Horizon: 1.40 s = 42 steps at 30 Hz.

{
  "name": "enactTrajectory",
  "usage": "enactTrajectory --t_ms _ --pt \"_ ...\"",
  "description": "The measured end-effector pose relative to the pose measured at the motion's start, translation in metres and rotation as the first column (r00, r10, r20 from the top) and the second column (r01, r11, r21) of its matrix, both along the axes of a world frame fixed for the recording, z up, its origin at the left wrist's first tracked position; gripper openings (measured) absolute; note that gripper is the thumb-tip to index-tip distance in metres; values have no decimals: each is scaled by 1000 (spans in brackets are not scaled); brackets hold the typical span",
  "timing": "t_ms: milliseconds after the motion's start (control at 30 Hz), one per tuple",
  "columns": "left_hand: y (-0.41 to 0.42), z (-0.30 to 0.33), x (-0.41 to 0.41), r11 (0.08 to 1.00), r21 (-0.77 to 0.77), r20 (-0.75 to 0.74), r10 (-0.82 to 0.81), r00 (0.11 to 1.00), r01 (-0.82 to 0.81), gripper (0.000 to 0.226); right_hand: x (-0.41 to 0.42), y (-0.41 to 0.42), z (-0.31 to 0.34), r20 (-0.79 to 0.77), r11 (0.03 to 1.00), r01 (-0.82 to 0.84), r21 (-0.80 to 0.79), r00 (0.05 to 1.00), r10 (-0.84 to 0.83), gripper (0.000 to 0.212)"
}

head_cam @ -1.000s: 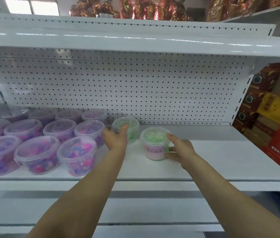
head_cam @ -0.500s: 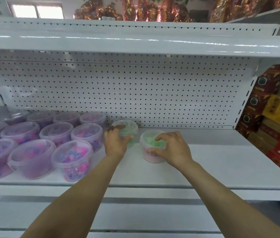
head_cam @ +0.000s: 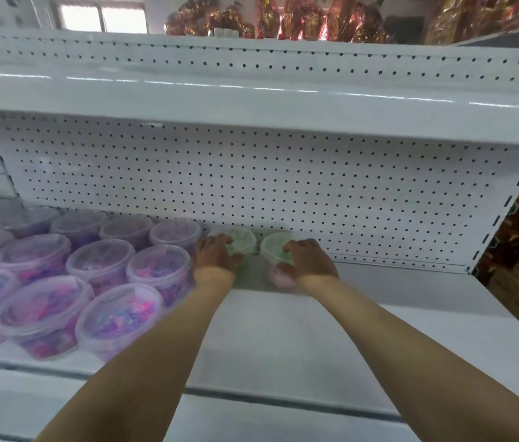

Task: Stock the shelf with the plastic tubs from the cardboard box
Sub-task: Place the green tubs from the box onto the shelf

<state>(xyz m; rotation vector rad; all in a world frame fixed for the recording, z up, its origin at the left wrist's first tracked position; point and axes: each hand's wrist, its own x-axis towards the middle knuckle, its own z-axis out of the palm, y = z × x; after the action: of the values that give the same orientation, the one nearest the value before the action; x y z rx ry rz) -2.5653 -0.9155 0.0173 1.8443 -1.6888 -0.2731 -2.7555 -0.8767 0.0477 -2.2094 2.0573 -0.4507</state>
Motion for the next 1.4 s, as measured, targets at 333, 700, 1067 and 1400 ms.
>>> enactTrajectory --t_ms 333,700,1067,1400 --pt "-10 11 6 999 45 194 -28 981 19 52 8 -13 6 -137 998 -63 -24 989 59 47" --pt "90 56 20 976 -125 287 -134 949 175 70 12 85 55 -244 973 -73 -217 969 19 63" --pt "294 54 45 945 -130 135 -284 949 301 66 37 309 46 -110 966 91 -242 987 -121 63" --pt "440 61 -7 861 -113 21 -498 867 497 64 -3 481 44 -66 935 301 -188 946 -318 64"
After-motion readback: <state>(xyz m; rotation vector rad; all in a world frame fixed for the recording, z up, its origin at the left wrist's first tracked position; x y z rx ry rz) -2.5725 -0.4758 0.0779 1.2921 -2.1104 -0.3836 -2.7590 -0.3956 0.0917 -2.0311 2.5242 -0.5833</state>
